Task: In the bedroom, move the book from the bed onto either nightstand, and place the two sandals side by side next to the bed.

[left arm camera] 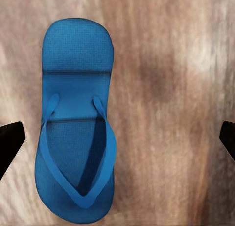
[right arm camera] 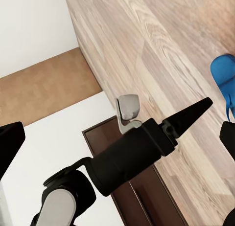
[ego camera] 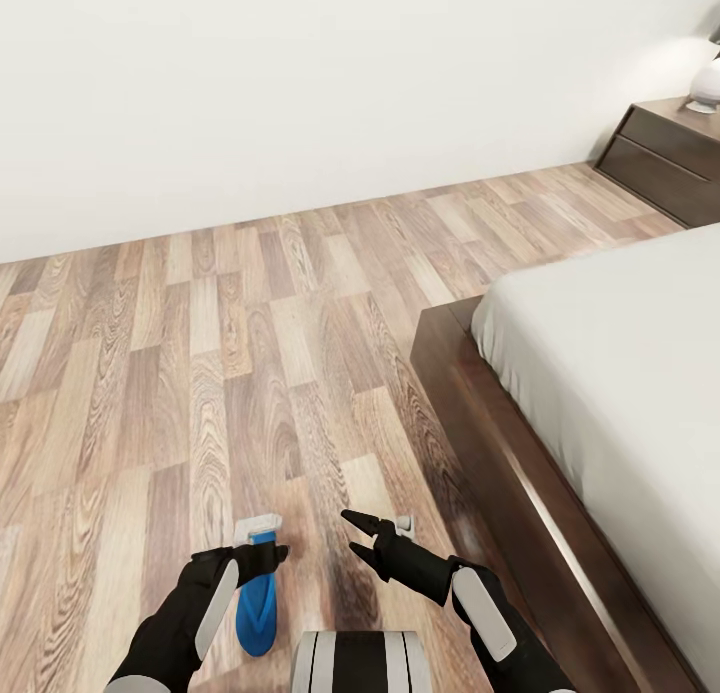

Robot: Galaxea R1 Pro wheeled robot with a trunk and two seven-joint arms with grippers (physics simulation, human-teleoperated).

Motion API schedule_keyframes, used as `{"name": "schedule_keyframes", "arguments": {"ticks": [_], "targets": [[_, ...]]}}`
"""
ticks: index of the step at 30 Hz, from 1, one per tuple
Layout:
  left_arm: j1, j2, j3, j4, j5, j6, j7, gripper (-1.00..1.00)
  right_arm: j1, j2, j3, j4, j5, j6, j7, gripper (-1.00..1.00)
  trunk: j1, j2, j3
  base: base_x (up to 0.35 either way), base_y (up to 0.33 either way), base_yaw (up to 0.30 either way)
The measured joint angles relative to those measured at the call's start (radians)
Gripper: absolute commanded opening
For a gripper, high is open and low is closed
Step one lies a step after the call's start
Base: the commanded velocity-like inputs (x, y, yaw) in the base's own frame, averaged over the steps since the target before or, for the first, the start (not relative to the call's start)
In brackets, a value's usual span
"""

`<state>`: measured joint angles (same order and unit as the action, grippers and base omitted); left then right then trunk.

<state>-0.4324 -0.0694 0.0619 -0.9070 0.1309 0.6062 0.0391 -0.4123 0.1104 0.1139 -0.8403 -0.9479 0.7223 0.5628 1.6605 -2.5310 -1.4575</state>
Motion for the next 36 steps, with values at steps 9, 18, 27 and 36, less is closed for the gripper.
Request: {"name": "schedule_keyframes", "arguments": {"ticks": [9, 18, 27, 36], "targets": [[0.000, -0.006, -0.007, 0.004, 0.009, -0.009, 0.147, 1.00, 0.000, 0.000, -0.001, 0.000, 0.000, 0.000, 0.000, 1.00, 0.000, 0.000, 0.000, 0.000, 0.000, 0.000], [0.000, -0.007, -0.008, 0.005, 0.010, -0.011, 0.101, 1.00, 0.000, 0.000, 0.000, 0.000, 0.000, 0.000, 0.000, 1.00, 0.000, 0.000, -0.004, 0.000, 0.000, 0.000], [0.000, -0.007, -0.008, 0.006, 0.009, -0.011, 0.095, 1.00, 0.000, 0.000, 0.000, 0.000, 0.000, 0.000, 0.000, 1.00, 0.005, -0.002, -0.039, 0.000, 0.000, 0.000], [0.000, -0.007, -0.008, 0.006, 0.009, -0.011, 0.095, 1.00, 0.000, 0.000, 0.000, 0.000, 0.000, 0.000, 0.000, 1.00, 0.009, -0.004, -0.073, 0.000, 0.000, 0.000]]}}
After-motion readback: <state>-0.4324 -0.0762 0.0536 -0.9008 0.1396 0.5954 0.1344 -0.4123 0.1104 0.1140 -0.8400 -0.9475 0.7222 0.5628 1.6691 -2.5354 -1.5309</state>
